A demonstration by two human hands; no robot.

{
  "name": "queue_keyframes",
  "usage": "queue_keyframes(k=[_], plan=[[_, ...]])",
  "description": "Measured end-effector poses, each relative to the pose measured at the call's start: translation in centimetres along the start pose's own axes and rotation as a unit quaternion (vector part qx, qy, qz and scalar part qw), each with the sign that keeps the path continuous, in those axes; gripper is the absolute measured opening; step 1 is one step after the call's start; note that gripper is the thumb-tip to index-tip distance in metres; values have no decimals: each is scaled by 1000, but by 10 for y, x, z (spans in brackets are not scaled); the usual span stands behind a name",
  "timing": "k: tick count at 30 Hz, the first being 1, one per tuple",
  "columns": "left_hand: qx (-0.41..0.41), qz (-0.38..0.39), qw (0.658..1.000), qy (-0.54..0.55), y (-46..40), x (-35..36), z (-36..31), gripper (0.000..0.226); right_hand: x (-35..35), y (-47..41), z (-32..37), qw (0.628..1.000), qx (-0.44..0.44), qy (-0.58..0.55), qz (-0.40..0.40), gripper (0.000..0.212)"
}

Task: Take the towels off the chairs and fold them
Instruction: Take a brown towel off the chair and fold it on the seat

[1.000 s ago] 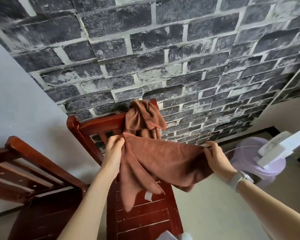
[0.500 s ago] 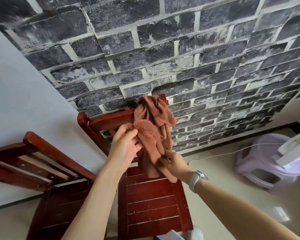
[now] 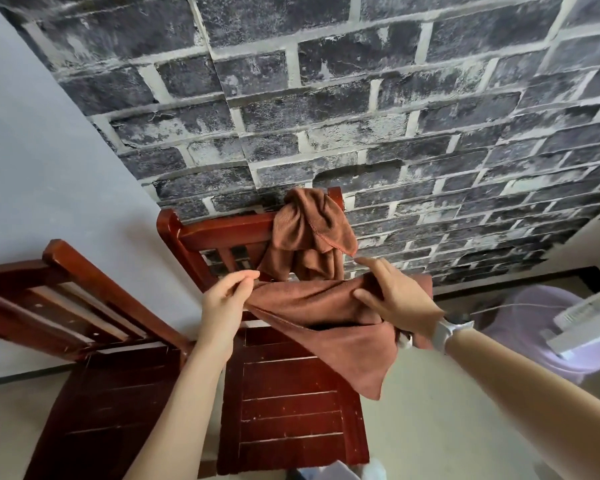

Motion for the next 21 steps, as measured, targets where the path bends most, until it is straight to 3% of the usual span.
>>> queue_keyframes(k=[3,5,9,14,17,21], plan=[[4,-37,997,70,-3,1,-8,25,-1,23,-31,992,-18,119,43,42],[35,-39,996,77,0,7,-17,26,-16,31,-63,989,70,127,-22,31],[73,-22,994,77,6,15,-30,26,-44,47,-113,945,271,93,-155,25],[117,-3,993,30,6,17,-40,25,-29,56,-125,897,425,25,-118,35],[138,0,990,3,4,15,-44,23,-14,45,-120,868,457,-131,-144,46],[155,-18,987,-30,-2,5,-42,21,-17,29,-112,779,438,-370,-256,38]])
Point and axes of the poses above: each hand's wrist, its own y-axis away from the middle knuckle, its own x-axis out of the palm, z = x × y, the point moved 9 cm from there along -y, towards the middle knuckle, and after that the axes turned 15 degrees about -z, right-handed, at the moved point
